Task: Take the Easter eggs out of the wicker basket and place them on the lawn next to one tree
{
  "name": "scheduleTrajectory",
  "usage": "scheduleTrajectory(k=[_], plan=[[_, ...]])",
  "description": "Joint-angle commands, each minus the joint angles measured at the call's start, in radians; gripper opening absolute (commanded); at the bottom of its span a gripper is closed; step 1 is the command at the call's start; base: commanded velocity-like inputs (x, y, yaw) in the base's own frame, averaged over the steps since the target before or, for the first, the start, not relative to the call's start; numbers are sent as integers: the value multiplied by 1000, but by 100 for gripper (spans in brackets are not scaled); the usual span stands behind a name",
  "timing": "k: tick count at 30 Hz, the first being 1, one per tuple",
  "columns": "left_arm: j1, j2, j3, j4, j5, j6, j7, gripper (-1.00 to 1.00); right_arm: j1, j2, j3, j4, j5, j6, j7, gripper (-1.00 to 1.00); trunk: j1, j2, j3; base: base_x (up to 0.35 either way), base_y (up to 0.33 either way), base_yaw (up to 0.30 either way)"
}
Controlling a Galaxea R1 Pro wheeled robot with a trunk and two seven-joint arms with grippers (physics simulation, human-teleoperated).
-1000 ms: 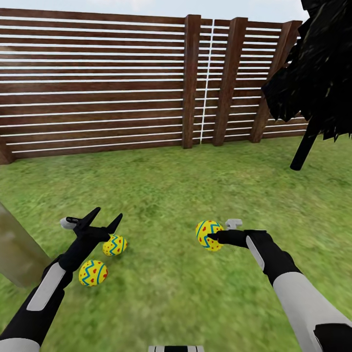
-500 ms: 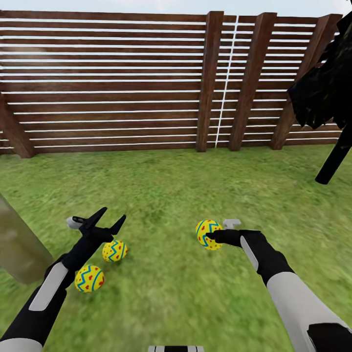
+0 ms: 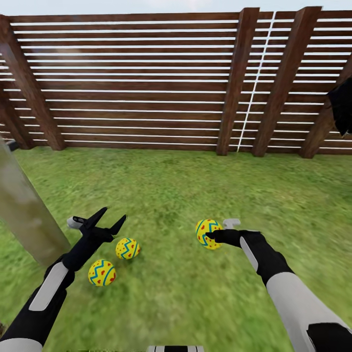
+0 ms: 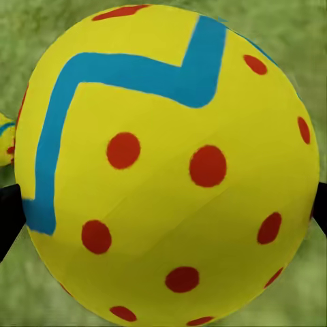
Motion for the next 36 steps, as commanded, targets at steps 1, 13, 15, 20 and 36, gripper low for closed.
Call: scheduleTrajectory(k=[1, 13, 15, 20, 36], plan=[[-1, 0, 0, 0, 4, 6, 0, 100, 0, -1, 4, 4, -10, 6, -4, -100, 0, 0, -1, 0, 0, 292], [-1, 0, -2, -4, 4, 6, 0, 100, 0, 0, 34, 10, -12, -5, -59, -100, 0, 0, -1, 108, -240, 293], [-1, 0, -2, -4, 4, 6, 0, 100, 0, 0, 60, 10, -11, -5, -60, -100, 0, 0, -1, 149, -309, 293], [-1, 0, -2, -4, 4, 6, 0, 100, 0, 0, 68, 10, -10, -6, -61, -100, 0, 0, -1, 143, -260, 293], [-1, -35, -1, 0, 1, 6, 1, 100, 0, 38, 69, 10, 30, -6, -132, -100, 0, 0, -1, 87, -128, 221]])
